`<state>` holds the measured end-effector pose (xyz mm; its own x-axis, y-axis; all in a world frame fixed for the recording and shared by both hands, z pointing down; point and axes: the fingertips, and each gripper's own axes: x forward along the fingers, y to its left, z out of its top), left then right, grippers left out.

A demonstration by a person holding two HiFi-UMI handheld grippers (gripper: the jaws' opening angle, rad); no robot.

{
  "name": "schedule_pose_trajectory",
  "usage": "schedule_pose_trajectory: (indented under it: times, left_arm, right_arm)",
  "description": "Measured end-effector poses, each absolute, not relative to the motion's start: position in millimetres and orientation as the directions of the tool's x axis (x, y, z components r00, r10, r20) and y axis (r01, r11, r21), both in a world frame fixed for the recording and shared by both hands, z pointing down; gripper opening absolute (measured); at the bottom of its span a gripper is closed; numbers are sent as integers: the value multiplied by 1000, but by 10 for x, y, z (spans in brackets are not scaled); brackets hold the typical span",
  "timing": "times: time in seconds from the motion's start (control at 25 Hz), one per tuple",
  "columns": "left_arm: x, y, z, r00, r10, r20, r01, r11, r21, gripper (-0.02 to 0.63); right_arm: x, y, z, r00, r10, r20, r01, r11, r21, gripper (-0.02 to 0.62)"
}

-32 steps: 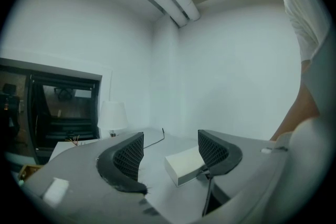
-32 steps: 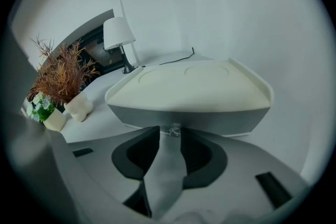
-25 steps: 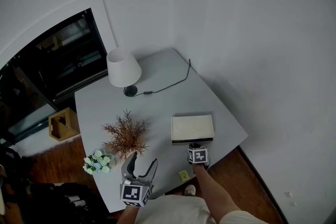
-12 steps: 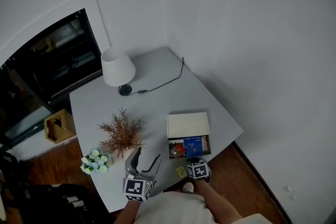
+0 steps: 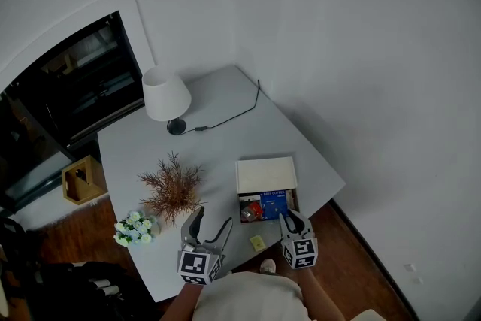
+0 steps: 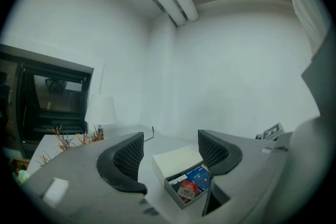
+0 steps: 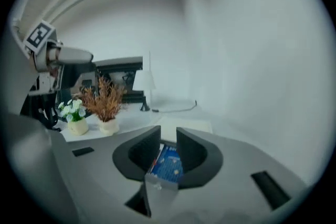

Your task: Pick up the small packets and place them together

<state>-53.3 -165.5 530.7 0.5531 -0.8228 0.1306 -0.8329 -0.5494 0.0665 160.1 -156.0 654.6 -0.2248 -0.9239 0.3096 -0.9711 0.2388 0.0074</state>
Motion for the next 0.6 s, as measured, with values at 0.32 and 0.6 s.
schedule_pose_trajectory:
  times: [0.32,0.6]
  left_arm:
    - [-574,-1721,5161,533,-841,88,-846,-529,64,310]
    - [-536,-1779,4951,534,-845,19,-845,-533,44,312]
  right_arm:
    - [1694,-1554,5157,-265,-964,-3,-964,265,16,145]
    - [1724,-1481,4763,-221,-971,-89,-975,216,55,413]
